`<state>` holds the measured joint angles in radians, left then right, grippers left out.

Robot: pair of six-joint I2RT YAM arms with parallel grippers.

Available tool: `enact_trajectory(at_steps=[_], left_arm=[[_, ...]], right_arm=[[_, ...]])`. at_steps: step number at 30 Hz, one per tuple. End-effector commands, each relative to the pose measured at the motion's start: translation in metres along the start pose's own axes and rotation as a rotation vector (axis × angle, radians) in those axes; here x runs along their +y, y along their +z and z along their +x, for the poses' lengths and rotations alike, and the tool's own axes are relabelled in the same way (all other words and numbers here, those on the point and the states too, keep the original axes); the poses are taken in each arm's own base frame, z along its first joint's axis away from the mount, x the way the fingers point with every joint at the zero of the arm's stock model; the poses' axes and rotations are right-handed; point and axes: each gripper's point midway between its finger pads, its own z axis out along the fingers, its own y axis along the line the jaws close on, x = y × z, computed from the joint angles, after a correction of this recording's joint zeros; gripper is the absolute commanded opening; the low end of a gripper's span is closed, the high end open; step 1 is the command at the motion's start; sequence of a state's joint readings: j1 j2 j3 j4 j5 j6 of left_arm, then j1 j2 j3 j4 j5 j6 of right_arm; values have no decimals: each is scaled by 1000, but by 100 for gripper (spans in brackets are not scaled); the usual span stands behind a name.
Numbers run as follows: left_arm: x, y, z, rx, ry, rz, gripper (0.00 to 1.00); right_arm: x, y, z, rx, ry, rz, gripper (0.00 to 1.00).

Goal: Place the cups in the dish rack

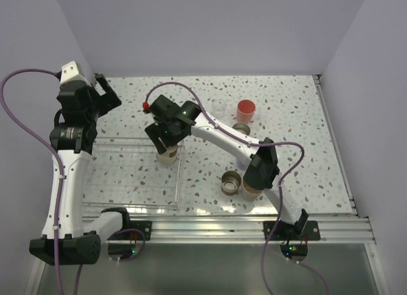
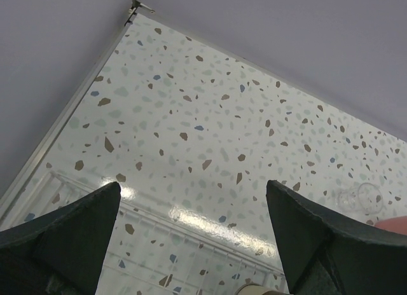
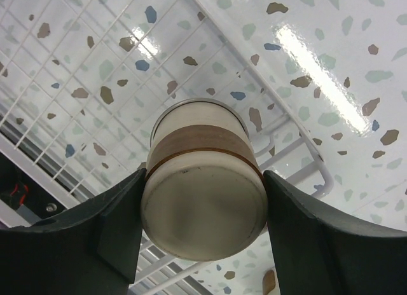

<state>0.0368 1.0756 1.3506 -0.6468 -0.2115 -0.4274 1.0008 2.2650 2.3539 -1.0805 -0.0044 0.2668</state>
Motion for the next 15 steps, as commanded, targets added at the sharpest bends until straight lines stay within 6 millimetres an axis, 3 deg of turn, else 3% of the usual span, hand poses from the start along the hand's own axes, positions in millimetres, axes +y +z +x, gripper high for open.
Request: enact_trajectory(at_steps=[1,15], left_arm=[[-3,-2,2,-5,0,25,100],[-9,-1,4,-11,-20,57,100]], right_arm=[[-6,8,4,7,-32,44,0],[-26,29,27,66,-114,172,0]])
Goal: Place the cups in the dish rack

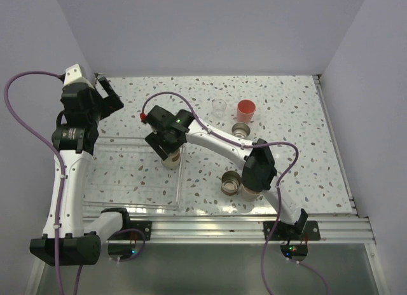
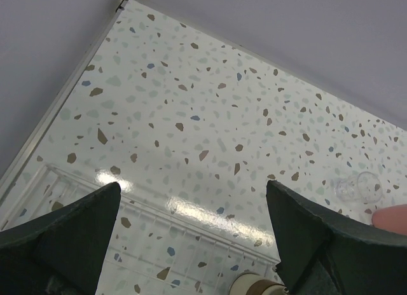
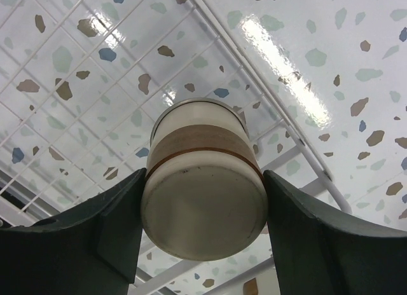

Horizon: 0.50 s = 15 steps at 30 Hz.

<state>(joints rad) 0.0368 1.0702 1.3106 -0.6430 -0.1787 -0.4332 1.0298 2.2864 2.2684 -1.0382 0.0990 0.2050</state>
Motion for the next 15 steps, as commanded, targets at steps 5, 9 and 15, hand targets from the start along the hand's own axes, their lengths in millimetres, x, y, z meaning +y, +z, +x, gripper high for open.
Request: enact_trajectory(at_steps=[5,9,15], left_arm=[[-8,-4,-11,-50,-25,38,100],[-8,-5,-13,-56,-24,37,100],[-3,-5,-16,-61,-28,5,100]], right_arm=[[-18,-2,4,13,-34,88,37],[-17,-6,0,-2,-44,87,50],[-16,-14,-8,-28,-37,78,76]])
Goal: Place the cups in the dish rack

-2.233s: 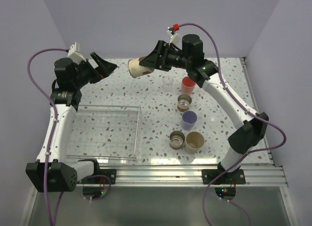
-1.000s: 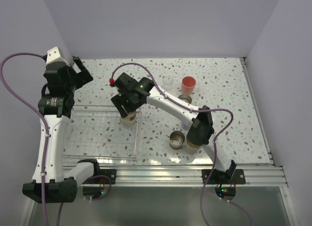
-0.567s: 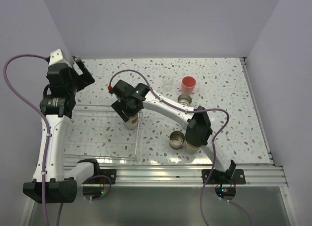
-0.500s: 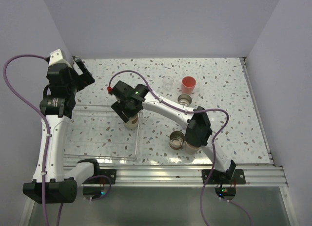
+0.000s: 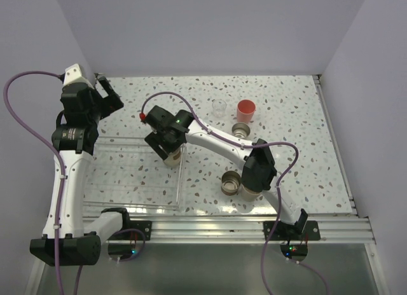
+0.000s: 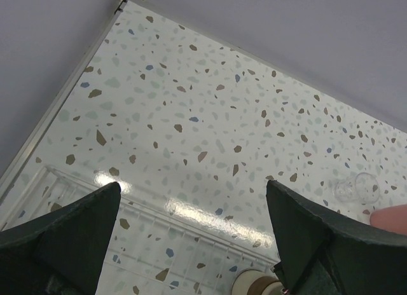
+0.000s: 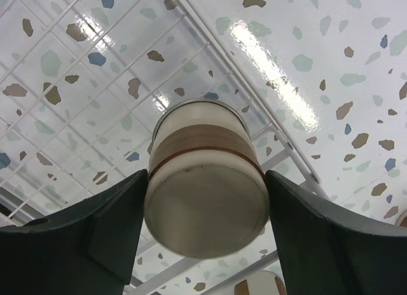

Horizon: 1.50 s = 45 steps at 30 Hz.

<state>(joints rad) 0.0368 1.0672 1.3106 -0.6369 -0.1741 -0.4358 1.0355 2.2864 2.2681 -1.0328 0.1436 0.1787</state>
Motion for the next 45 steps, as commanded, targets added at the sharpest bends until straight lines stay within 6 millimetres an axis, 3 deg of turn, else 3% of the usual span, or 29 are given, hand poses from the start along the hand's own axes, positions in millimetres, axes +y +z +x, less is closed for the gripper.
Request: enact_trajectory(at_steps=[1,3,7,10,14,18,20,21,24,25,27,28,29,30,31,32,33,34,37,39,41,42,44,45], left_arm=[[-2,-4,-16,-57,-24,-5,100],[-2,-5,-18,-59,-25,-6,100],[-3,-3,-19,-51,-23,-6,100],[-4,-4,-21,-54,-24,-5,100],[-5,-5,-30,-78,-40,-11,100],[-19,-1,-41,-77,-49,37,100],[-24,6,-42,-70,-55,53,100],[-29,11,-47,-78,-62,62,100],[-45,18,-58,-72,-74,113,100],[-52,33,-53,-31,-67,132,100],[-77,49,-52,37,-54,210,100],[-87,53,-50,61,-47,235,100],[-99,57,-43,94,-26,258,100],[-113,70,-42,120,-10,278,100],[-135,71,-33,152,19,327,100],[-146,73,-24,190,45,343,100],[-163,69,-33,171,77,380,100],[-184,78,-10,221,115,401,100],[-219,79,13,270,154,456,100],[-230,82,28,300,157,472,100],[-242,78,40,319,165,504,100],[-242,78,49,335,172,503,100],[-245,76,65,361,179,513,100],[-245,71,64,355,175,521,100]], right_arm=[[-11,-16,-6,-18,-7,35,77],[-11,-20,-9,-28,-6,32,81],[-10,-25,-11,-37,-2,24,98],[-9,-34,-15,-55,2,15,98],[-16,-68,-41,-155,19,31,98],[-31,-129,-72,-322,43,66,98],[-42,-150,-80,-380,57,111,98],[-50,-171,-84,-425,72,130,98],[-76,-194,-83,-498,185,245,98],[-92,-216,-82,-541,237,266,98],[-113,-214,-73,-550,311,249,98],[-119,-236,-71,-597,341,210,98],[-116,-224,-65,-583,364,145,98],[-122,-227,-62,-591,393,128,98],[-137,-244,-57,-630,435,129,98],[-141,-235,-49,-623,442,134,98],[-144,-238,-45,-637,433,144,98],[-149,-241,-41,-652,430,166,98],[-174,-242,-26,-666,477,230,98],[-181,-230,-20,-614,512,188,98],[-203,-221,-12,-541,575,183,95],[-210,-196,-9,-469,595,176,93],[-222,-186,-9,-425,622,140,91],[-226,-164,-8,-375,627,141,90]])
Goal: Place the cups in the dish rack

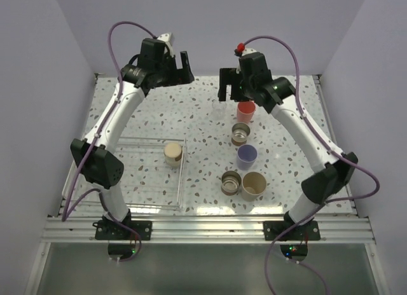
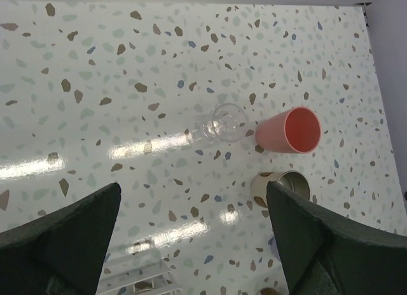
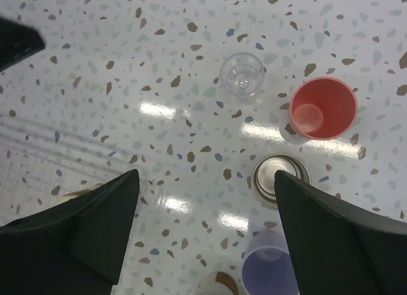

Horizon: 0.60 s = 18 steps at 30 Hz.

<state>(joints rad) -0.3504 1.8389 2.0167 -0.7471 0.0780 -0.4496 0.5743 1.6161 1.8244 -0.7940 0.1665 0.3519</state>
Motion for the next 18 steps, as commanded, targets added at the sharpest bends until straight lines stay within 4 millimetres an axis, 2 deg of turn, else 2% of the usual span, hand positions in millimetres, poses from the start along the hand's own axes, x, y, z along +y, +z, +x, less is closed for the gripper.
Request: enact_trajectory(at_steps=[1,2,3,5,6,7,8,10,11,13,14,15,16,18], left_arm=[[-9,-15,1,-20,9,42,100],[-7,-13,10,-6,1,44,100],[-10,-19,10,-16,0,55,100],[-7,-18,24,7,-4,61,100],[-9,-26,24,-3,-4,69,100],[-8,-28,28,3,-5,73,100],[-4,-27,39,25,-7,67,100],[-5,-38,41,12,-6,83,100],[0,-37,54,34,-15,73,100],[-1,-49,55,17,-16,82,100],[3,-48,65,34,-23,76,100],[1,-57,64,21,-22,86,100],[6,-55,72,32,-26,76,100],[6,-62,73,22,-25,78,100]], right_arm=[[0,33,16,133,47,-43,89],[3,37,8,123,44,-52,83],[4,55,14,154,45,-44,80],[8,68,5,154,67,-40,72],[7,75,4,164,80,-30,68],[7,93,6,192,91,-16,67],[8,99,4,197,108,-4,67],[5,124,5,214,119,24,65],[2,134,8,219,120,48,65],[-3,144,6,212,122,74,63],[-5,156,16,234,123,91,63],[-10,159,18,238,128,104,62],[-13,164,24,247,127,115,62],[-17,169,28,246,119,139,61]])
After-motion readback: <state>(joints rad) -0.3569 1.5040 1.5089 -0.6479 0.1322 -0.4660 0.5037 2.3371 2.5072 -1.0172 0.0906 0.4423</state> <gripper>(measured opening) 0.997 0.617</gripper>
